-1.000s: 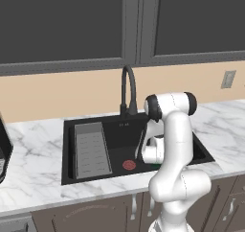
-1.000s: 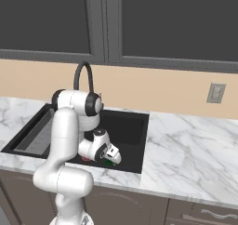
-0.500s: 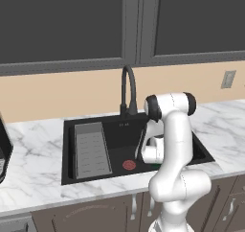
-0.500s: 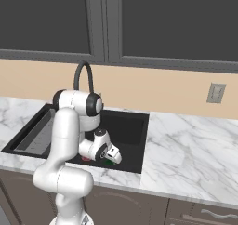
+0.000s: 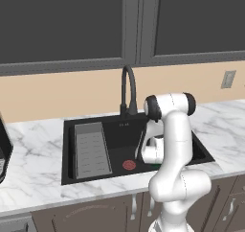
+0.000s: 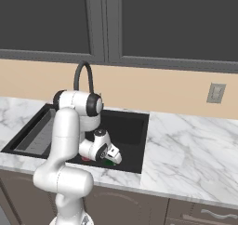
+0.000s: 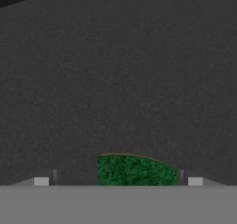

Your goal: Pick up the sponge and sponge from the sink, and place them back in the cabinet, and close the cabinet doors.

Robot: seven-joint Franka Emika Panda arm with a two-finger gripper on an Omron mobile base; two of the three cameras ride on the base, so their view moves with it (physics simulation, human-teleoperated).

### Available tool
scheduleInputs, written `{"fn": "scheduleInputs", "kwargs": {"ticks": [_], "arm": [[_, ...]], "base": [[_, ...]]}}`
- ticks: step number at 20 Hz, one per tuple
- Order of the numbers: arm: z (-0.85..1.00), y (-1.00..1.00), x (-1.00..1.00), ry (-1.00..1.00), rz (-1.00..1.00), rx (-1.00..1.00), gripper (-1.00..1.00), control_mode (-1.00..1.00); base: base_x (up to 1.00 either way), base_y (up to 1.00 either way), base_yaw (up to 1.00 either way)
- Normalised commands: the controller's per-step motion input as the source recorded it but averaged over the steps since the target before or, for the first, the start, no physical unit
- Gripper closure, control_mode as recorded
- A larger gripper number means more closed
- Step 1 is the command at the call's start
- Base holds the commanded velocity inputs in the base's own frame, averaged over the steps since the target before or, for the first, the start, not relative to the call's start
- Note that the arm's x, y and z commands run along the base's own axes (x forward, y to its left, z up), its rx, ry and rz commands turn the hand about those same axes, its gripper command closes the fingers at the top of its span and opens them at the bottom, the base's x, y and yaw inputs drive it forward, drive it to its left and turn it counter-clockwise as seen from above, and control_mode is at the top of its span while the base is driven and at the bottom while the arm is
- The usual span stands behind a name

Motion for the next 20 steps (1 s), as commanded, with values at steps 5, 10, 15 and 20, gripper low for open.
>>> {"fn": "scheduleInputs", "kwargs": {"ticks": [5, 10, 15, 20], "arm": [[0.0, -0.13, 0.0, 0.0, 0.0, 0.0, -1.0, -1.0], [0.0, -0.2, 0.0, 0.0, 0.0, 0.0, -1.0, -1.0], [0.0, -0.09, -0.07, 0.0, 0.0, 0.0, -1.0, -1.0], [-0.02, 0.0, -0.15, 0.0, 0.0, 0.0, -1.0, -1.0]], "base": [[0.0, 0.0, 0.0], [0.0, 0.0, 0.0], [0.0, 0.0, 0.0], [0.0, 0.0, 0.0]]}}
